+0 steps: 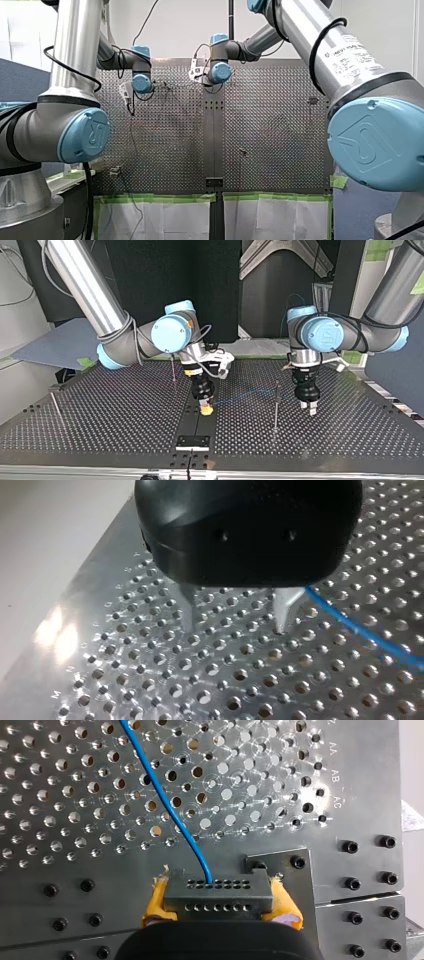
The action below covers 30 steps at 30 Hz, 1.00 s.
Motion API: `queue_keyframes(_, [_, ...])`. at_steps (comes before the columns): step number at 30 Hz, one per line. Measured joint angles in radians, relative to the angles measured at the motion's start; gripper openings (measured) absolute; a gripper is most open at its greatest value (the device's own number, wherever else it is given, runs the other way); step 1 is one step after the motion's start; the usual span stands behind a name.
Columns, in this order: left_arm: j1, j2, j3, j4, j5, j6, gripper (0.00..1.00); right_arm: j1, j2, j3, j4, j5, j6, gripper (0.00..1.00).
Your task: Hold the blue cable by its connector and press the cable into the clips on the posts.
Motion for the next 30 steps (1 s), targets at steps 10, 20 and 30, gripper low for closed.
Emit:
queue_keyframes(10, [-0.010, 0.011, 0.000, -0.085, -0.081, 0.060, 1.00, 0.000, 0.000, 0.000, 0.009, 0.004, 0.000, 0.00])
queue_keyframes(20, [-0.071, 0.059, -0.011, -0.171, -0.117, -0.001, 1.00, -0.003, 0.000, 0.000, 0.022, 0.004, 0.000, 0.00])
queue_keyframes(30, [-0.158, 0.072, -0.073, -0.259, -0.134, -0.089, 1.00, -0.003, 0.000, 0.000, 0.032, 0.004, 0.002, 0.00])
